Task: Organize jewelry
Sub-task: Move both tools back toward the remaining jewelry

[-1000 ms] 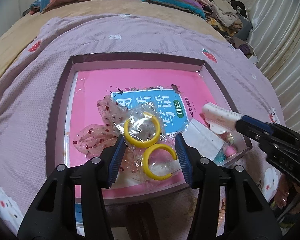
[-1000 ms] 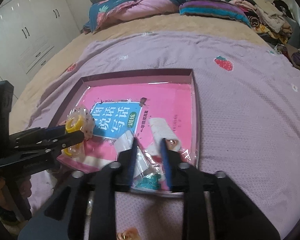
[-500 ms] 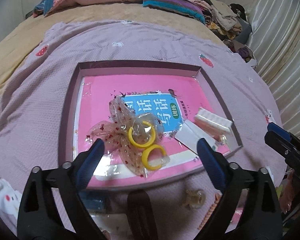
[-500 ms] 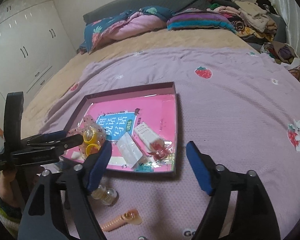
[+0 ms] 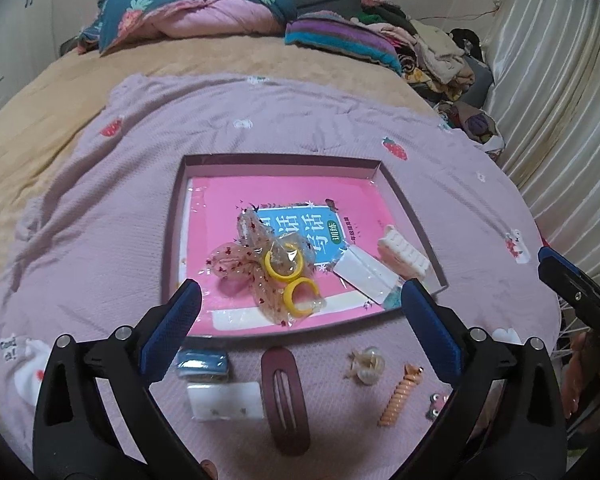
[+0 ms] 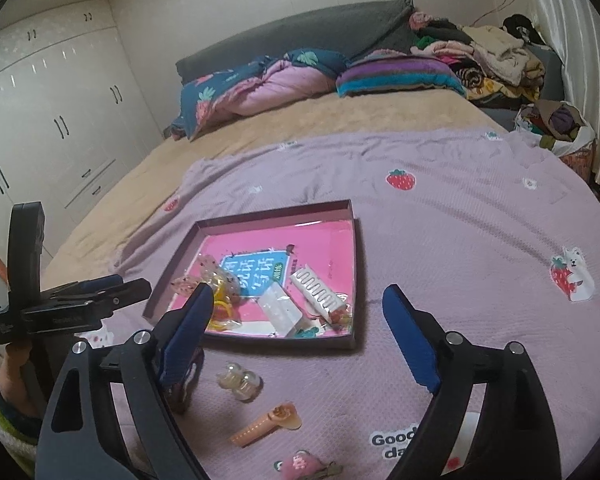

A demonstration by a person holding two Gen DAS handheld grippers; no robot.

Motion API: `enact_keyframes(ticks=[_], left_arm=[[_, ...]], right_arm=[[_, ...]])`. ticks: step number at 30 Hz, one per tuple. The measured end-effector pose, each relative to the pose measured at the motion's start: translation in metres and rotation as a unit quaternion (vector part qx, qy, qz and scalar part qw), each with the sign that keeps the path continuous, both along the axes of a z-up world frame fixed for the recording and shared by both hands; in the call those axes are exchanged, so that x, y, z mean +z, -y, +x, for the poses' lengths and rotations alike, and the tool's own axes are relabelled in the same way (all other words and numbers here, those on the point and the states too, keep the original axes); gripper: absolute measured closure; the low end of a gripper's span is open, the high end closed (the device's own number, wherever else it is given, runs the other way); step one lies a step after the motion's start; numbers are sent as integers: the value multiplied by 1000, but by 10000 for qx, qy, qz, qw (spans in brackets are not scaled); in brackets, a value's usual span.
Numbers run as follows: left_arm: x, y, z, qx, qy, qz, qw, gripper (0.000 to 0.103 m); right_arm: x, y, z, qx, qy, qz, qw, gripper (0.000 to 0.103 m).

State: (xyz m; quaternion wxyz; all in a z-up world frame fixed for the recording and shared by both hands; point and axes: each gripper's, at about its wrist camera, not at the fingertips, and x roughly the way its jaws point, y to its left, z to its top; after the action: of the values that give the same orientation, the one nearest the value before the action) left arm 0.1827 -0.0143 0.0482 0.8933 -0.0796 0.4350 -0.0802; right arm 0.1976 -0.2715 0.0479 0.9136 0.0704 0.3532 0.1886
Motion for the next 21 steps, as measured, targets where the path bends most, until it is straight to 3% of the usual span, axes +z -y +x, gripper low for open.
enact_keyframes(ticks=[11,21], left_arm=[[19,-16,-29,221,268,-70,9994,10],[14,-37,-53,500,259,-63,9984,10]], right_arm=[[16,-2,-29,108,273,-5,9996,16],[14,-8,-50,242,320,-54,9992,16]])
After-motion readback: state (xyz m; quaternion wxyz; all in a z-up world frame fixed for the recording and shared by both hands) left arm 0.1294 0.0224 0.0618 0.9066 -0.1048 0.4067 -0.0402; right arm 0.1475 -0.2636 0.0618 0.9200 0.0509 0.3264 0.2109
